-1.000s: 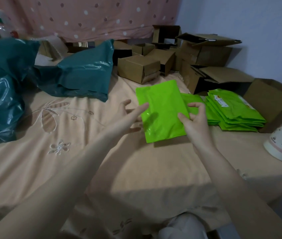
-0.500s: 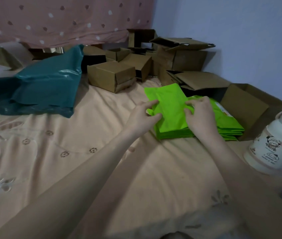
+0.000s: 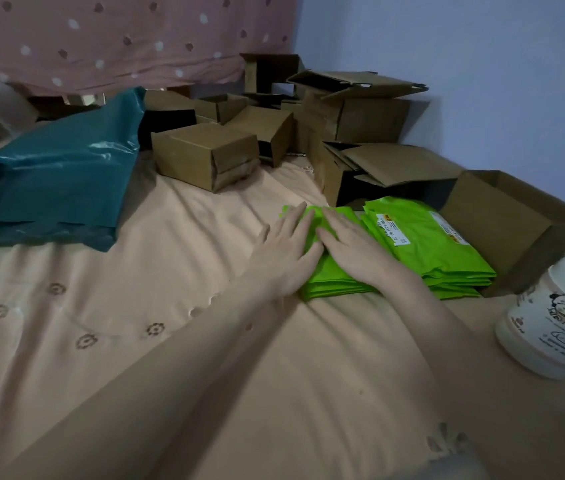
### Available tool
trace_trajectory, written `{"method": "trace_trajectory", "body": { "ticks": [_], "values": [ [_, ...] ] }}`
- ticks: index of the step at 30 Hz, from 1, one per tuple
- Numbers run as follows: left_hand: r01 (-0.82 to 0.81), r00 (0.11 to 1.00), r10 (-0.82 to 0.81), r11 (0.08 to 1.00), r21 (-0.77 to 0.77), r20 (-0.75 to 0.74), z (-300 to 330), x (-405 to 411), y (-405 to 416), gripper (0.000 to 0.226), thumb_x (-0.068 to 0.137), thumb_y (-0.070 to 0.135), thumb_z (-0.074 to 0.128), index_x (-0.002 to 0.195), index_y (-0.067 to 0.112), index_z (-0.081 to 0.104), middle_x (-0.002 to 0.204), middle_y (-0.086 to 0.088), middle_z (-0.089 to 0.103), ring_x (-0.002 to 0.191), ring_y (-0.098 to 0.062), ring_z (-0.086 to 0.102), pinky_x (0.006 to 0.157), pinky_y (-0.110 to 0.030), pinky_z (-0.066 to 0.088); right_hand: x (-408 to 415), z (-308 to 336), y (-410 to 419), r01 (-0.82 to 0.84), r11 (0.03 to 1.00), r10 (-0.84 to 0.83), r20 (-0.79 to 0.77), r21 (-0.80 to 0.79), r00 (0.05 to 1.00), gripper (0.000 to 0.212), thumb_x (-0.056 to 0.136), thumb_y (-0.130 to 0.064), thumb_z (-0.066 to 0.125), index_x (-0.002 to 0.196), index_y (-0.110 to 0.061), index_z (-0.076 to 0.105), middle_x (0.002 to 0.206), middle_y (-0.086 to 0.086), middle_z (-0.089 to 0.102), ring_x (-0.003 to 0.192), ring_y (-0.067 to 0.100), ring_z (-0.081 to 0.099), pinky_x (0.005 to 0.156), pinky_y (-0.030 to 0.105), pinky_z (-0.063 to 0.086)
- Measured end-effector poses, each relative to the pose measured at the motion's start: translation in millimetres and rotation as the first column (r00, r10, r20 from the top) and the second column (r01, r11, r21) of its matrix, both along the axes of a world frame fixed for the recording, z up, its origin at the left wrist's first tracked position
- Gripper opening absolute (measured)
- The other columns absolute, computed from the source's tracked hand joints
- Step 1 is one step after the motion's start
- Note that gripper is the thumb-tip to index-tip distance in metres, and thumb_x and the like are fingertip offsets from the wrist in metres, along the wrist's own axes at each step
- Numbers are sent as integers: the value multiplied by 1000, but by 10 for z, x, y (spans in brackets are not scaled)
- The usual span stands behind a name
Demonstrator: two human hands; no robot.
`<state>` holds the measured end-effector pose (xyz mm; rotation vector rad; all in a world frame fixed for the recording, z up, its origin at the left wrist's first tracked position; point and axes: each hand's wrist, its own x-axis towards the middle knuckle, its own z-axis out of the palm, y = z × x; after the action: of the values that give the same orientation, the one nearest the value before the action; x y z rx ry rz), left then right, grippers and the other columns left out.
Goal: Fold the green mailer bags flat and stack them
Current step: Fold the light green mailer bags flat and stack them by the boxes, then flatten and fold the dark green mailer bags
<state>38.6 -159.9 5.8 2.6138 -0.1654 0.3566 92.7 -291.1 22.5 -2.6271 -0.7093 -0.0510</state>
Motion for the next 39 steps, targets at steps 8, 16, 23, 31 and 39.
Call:
{"method": "trace_trajectory", "body": {
  "ticks": [8, 16, 23, 31, 39],
  "values": [
    [-9, 996, 12, 999, 42, -87, -228, 4, -55, 76, 81, 52, 5, 150, 22, 9, 159, 8, 3, 145, -8, -1, 116, -45, 10, 72, -230, -43, 23, 992, -19, 32, -122, 999, 52, 102, -36, 24, 150, -19, 14, 160, 2, 5, 147, 14, 1, 120, 37, 3],
    [21, 982, -29, 999, -44, -188, -154, 11, -39, 57, 100, 41, 21, 151, 20, 6, 159, 2, -1, 146, -12, -3, 116, -44, 1, 85, -167, -28, 14, 994, -18, -30, -106, 999, 54, 101, -35, 31, 150, -17, 16, 160, 5, 6, 147, 15, 4, 119, 32, 3],
    [44, 971, -99, 969, -244, -217, -32, -91, 128, 61, 99, 46, 26, 150, 26, -2, 157, -4, -15, 144, -13, -14, 115, -41, -10, -6, -22, -68, 35, 961, -27, -34, 273, 999, 75, 84, -31, 68, 146, -16, 30, 151, 4, 34, 140, 17, 30, 103, 16, 22],
    [-23, 995, 8, 988, -150, -100, 244, -488, 726, 61, 98, 48, 28, 149, 33, -2, 157, 0, -18, 144, -15, -16, 114, -44, -12, -164, 230, 130, 85, 966, -156, 288, 245, 945, 42, 89, -35, 60, 122, -10, 55, 124, 9, 58, 119, 28, 50, 95, 32, 36],
    [-266, 954, 282, 953, -148, 99, 315, -926, 1672, 64, 94, 30, 46, 149, 28, 15, 159, 1, 0, 145, -19, 6, 117, -48, 8, -519, 447, 1173, -126, 929, 57, 202, 349, 978, 34, 91, -21, 55, 122, -10, 54, 124, 10, 56, 117, 23, 51, 99, 35, 40]
  ]
}}
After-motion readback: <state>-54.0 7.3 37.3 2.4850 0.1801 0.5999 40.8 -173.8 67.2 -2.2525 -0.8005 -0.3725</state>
